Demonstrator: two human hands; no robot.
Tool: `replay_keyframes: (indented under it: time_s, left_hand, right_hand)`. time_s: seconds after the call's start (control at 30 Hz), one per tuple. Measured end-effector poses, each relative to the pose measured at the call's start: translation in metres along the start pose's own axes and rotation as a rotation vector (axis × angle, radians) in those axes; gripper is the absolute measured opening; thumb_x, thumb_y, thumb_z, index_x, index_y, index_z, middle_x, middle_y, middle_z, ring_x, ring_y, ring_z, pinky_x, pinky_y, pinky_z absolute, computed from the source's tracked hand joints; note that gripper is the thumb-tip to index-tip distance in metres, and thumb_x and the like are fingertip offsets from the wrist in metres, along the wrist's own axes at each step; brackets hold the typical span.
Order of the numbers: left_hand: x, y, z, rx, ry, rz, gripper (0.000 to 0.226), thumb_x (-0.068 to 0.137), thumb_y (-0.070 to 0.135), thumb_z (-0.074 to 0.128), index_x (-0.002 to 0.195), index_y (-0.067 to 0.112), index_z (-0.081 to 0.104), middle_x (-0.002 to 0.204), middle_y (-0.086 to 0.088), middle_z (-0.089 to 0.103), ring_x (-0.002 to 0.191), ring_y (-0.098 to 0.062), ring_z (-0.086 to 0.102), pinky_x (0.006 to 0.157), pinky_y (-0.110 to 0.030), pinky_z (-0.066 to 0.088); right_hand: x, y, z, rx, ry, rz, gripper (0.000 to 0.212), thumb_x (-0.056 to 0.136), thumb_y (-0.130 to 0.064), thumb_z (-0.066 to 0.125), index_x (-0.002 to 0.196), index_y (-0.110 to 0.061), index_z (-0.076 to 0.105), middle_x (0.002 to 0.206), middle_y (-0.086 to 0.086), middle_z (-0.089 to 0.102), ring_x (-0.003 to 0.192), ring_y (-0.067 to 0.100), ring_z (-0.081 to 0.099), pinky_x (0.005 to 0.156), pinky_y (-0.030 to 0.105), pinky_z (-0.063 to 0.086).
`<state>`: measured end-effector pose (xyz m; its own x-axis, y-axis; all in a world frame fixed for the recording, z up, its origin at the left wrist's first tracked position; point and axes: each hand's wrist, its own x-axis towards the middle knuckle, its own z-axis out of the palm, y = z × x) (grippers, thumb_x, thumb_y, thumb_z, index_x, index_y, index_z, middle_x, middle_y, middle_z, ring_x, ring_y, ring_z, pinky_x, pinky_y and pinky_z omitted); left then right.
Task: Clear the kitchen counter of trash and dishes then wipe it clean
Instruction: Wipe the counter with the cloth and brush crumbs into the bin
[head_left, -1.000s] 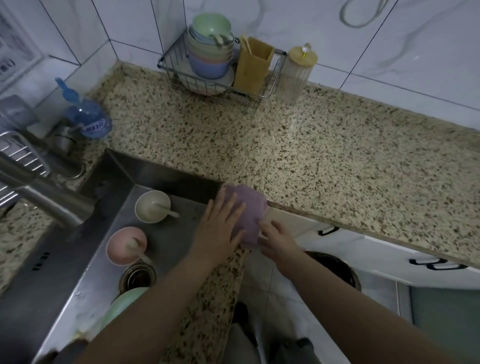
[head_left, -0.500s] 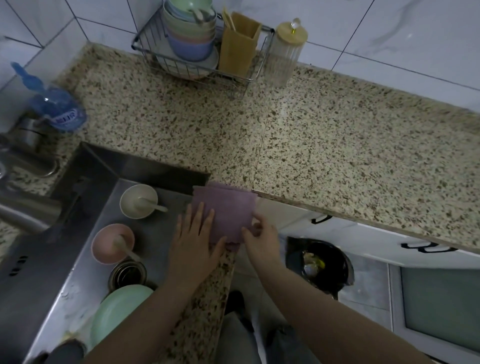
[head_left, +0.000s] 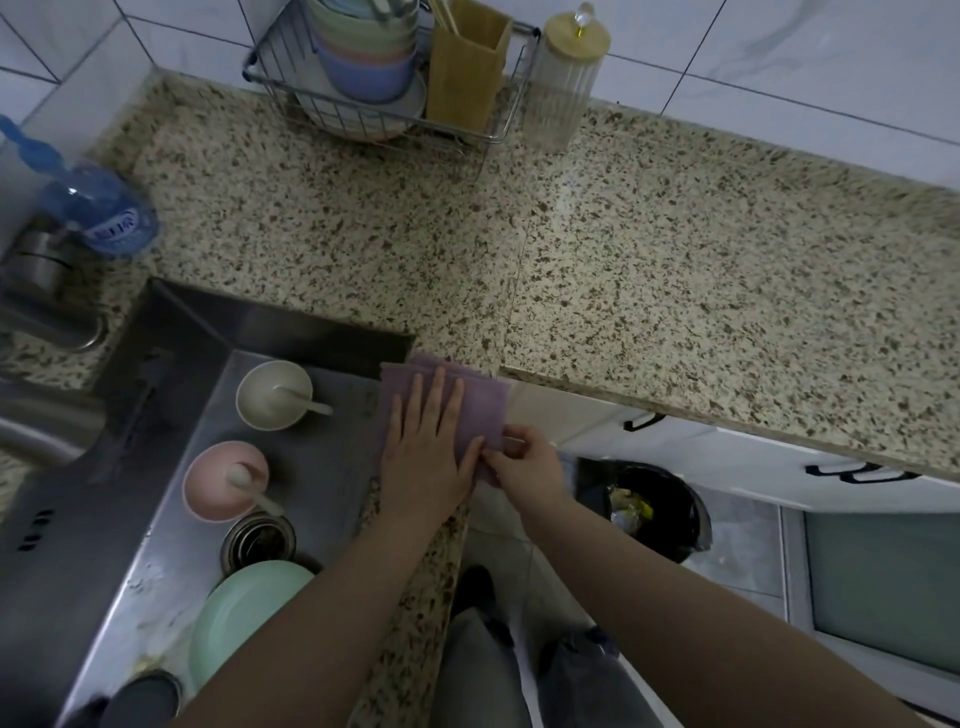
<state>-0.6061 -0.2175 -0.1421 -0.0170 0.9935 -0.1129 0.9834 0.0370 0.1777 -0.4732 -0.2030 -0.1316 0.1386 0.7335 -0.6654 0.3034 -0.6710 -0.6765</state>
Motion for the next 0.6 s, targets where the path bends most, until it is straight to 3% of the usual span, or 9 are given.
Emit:
replay_keyframes:
  time_s: [0.13, 0.3, 0.43, 0.53, 0.6]
  left_hand:
    - [-0.002, 0.003, 0.0, 0.01, -0.009, -0.018, 0.077, 0.094, 0.059, 0.024, 0.157, 0.016, 0.014, 0.165, -0.008, 0.009, 0.152, -0.028, 0.006, 0.121, -0.05, 0.016]
    - [0.0, 0.001, -0.003, -0.015, -0.055, 0.013, 0.084, 0.089, 0.069, 0.021, 0.158, 0.023, 0.007, 0.165, -0.007, 0.0, 0.152, -0.03, 0.001, 0.122, -0.05, 0.005]
    - [0.01, 0.012, -0.015, -0.039, -0.164, -0.028, 0.078, 0.092, 0.064, 0.029, 0.156, 0.031, 0.001, 0.164, -0.007, -0.011, 0.151, -0.033, -0.007, 0.12, -0.05, -0.003]
    - [0.014, 0.031, -0.032, -0.191, -0.084, -0.092, 0.056, 0.097, 0.047, 0.042, 0.149, 0.029, 0.033, 0.161, -0.006, 0.018, 0.149, -0.03, 0.011, 0.12, -0.05, 0.011]
    - [0.017, 0.052, -0.046, -0.229, 0.037, -0.069, 0.032, 0.098, 0.037, 0.043, 0.127, 0.03, 0.056, 0.143, 0.001, 0.046, 0.136, -0.023, 0.035, 0.113, -0.047, 0.026]
  right_hand:
    - [-0.006, -0.006, -0.01, 0.07, 0.041, 0.023, 0.022, 0.081, -0.02, 0.073, 0.097, -0.028, 0.061, 0.098, -0.001, 0.071, 0.091, 0.02, 0.07, 0.083, 0.041, 0.06]
    - [-0.013, -0.008, -0.054, 0.081, 0.087, 0.029, 0.019, 0.081, -0.026, 0.069, 0.099, -0.033, 0.065, 0.094, 0.004, 0.071, 0.091, 0.022, 0.069, 0.084, 0.043, 0.06]
    - [-0.022, -0.011, -0.107, 0.143, 0.122, 0.02, 0.013, 0.087, -0.016, 0.072, 0.1, -0.02, 0.071, 0.083, 0.004, 0.069, 0.073, 0.015, 0.065, 0.068, 0.029, 0.057]
    - [-0.026, -0.011, -0.142, 0.224, 0.17, 0.037, 0.008, 0.088, -0.012, 0.071, 0.096, -0.013, 0.071, 0.083, 0.007, 0.069, 0.068, 0.016, 0.064, 0.07, 0.03, 0.057]
    - [-0.03, -0.009, -0.169, 0.259, 0.204, 0.035, 0.003, 0.09, -0.011, 0.067, 0.092, -0.012, 0.07, 0.082, 0.008, 0.07, 0.068, 0.017, 0.064, 0.07, 0.033, 0.056]
